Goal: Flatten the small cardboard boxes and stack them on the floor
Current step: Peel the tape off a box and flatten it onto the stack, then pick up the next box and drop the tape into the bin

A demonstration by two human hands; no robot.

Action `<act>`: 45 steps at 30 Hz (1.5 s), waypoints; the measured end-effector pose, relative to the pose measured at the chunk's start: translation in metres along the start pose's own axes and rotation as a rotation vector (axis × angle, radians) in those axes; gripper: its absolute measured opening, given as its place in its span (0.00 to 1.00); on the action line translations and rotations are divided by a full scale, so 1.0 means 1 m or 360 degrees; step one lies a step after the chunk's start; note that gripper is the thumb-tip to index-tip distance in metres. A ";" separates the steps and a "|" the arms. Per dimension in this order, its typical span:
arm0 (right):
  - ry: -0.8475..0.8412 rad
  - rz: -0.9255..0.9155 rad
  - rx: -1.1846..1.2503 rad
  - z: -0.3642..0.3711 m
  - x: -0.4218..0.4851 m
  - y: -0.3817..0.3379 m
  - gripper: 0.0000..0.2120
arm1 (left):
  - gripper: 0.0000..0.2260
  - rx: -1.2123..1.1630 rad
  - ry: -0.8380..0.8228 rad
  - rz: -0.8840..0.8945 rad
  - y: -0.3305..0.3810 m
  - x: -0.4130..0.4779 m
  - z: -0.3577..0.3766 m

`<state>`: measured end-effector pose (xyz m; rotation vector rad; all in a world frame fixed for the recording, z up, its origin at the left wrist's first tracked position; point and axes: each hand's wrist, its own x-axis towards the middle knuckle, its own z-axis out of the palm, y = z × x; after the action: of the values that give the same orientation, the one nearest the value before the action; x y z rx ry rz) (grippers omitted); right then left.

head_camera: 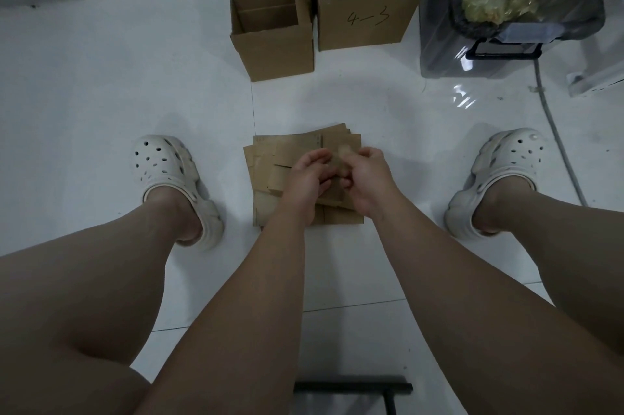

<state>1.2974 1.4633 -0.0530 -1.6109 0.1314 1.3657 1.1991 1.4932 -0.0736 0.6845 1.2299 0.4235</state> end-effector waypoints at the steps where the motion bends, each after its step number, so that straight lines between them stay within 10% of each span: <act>1: 0.0011 -0.0030 0.0001 -0.001 0.000 0.000 0.12 | 0.12 -0.0002 -0.0001 -0.0001 0.000 0.000 0.000; 26: 0.0352 -0.0236 0.0226 0.001 0.012 -0.028 0.08 | 0.12 -0.0039 0.0085 0.0005 0.002 0.002 0.005; 45: 0.0505 -0.0579 -0.0369 -0.048 0.068 -0.167 0.13 | 0.10 -0.1105 0.0096 -0.0200 -0.004 0.011 0.001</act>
<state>1.4591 1.5471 -0.0143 -1.9281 -0.1327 0.8657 1.2026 1.4969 -0.0838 0.0012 1.0771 0.7203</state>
